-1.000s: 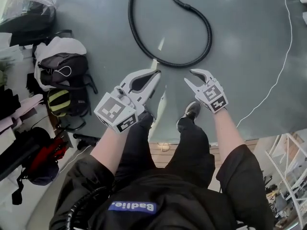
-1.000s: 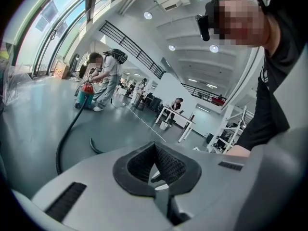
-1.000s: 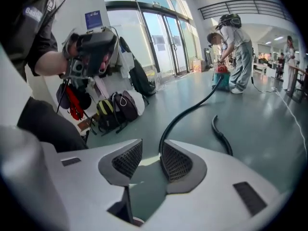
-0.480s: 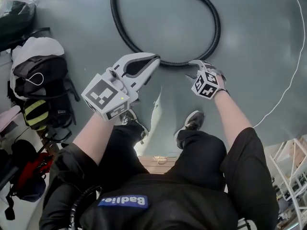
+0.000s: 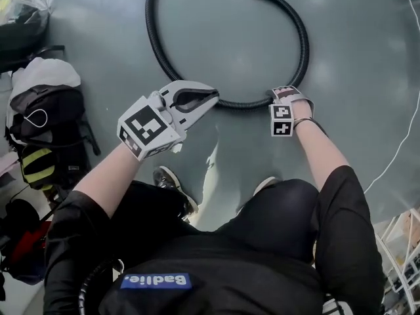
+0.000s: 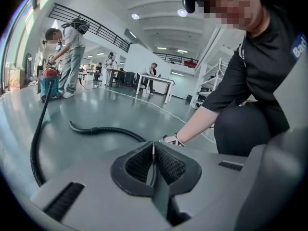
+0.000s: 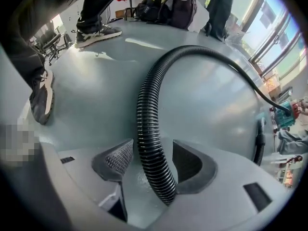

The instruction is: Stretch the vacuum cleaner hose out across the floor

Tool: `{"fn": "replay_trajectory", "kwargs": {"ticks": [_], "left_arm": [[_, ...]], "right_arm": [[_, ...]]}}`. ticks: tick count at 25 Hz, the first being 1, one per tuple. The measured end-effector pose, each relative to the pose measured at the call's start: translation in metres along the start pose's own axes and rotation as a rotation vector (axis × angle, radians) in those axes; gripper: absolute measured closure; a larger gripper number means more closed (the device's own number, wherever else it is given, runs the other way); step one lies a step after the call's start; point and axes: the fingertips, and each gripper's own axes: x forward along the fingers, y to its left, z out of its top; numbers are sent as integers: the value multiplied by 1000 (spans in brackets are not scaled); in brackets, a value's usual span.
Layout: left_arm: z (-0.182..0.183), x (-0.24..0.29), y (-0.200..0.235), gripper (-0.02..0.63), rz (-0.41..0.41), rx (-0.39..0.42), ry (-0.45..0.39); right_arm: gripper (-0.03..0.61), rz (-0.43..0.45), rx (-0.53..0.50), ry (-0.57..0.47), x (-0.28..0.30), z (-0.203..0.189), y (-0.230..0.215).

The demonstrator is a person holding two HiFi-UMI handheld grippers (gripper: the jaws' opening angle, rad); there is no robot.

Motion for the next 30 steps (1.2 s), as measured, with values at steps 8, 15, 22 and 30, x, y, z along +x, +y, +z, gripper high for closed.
{"fn": "replay_trajectory", "kwargs": {"ticks": [8,15,22,30], "left_arm": [[-77,76,-21,523,-92,68,203],[-140,127,-45,344,-152,211,375],[-153,168,-69,286,-155,465,440],[-168,170,-69,476,-176,531,539]], "right_arm": [[383,3,-41,18,10,-14,3],[392,-22,67,60,-38,-5,-8],[393,25,175,41,-133,35,-11],[391,81,159,-49,-154,55,2]]}}
